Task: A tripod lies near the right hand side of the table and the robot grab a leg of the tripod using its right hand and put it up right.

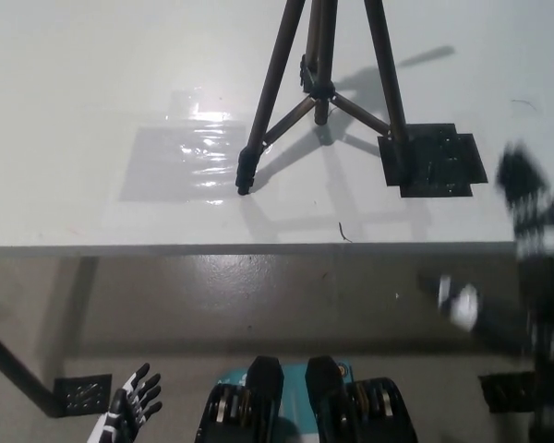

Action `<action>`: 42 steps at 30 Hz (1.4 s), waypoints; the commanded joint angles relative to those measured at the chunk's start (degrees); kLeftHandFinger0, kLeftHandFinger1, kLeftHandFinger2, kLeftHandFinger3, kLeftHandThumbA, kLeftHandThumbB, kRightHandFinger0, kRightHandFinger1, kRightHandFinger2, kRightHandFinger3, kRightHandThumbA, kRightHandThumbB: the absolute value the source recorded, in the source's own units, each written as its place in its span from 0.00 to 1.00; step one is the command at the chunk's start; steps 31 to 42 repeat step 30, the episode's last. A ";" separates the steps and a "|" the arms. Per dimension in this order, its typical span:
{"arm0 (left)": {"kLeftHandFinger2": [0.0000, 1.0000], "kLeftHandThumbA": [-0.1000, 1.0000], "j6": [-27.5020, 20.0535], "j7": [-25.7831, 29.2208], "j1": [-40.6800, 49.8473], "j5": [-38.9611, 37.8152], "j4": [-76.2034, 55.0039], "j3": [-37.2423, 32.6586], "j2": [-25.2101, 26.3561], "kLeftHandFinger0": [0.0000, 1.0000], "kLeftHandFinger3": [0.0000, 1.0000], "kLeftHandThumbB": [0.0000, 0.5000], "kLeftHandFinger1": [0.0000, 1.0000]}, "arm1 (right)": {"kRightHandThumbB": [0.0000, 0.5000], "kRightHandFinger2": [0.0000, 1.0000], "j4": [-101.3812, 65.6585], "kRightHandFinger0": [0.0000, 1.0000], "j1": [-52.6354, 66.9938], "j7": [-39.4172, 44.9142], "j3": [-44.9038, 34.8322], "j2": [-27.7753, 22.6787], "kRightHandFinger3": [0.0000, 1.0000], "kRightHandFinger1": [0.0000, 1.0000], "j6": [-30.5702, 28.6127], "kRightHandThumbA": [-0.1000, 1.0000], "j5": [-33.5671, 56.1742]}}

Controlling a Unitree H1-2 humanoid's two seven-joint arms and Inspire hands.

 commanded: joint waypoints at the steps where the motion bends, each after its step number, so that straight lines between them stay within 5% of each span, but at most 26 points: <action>1: 1.00 1.00 -5.08 -1.44 -0.77 -0.74 -1.55 0.42 0.89 1.00 1.00 0.42 1.00 | 0.63 1.00 -1.51 1.00 8.62 2.31 4.58 0.10 1.00 1.00 -16.52 1.00 1.10; 4: 1.00 1.00 -5.00 -1.56 -1.48 -0.89 -1.62 0.44 1.03 1.00 1.00 0.41 1.00 | 0.82 1.00 7.76 1.00 6.86 0.79 3.27 1.36 1.00 1.00 -12.38 1.00 0.66; 10: 1.00 1.00 -4.85 -1.77 -2.49 -0.77 -3.06 0.48 1.09 1.00 1.00 0.38 1.00 | 0.72 1.00 27.81 1.00 1.20 -1.05 2.16 1.49 1.00 1.00 -15.98 1.00 -3.42; 13: 1.00 1.00 -3.38 -1.07 -5.68 -0.68 -3.83 0.80 0.84 1.00 1.00 0.41 1.00 | 0.84 1.00 33.61 1.00 -3.26 -0.62 0.87 1.48 1.00 1.00 -13.71 1.00 -0.68; 21: 1.00 1.00 -1.45 -0.47 -7.53 0.41 -4.37 1.19 0.86 1.00 1.00 0.40 1.00 | 0.58 1.00 35.61 1.00 -5.76 1.30 -0.27 0.89 1.00 1.00 -9.97 1.00 2.50; 30: 1.00 1.00 0.71 0.25 -8.22 0.81 -4.82 1.61 0.42 1.00 1.00 0.25 1.00 | 0.65 1.00 35.15 1.00 -6.03 1.53 -0.44 1.15 1.00 1.00 -8.43 1.00 3.28; 42: 1.00 1.00 0.71 0.25 -8.22 0.81 -4.82 1.61 0.42 1.00 1.00 0.25 1.00 | 0.65 1.00 35.15 1.00 -6.03 1.53 -0.44 1.15 1.00 1.00 -8.43 1.00 3.28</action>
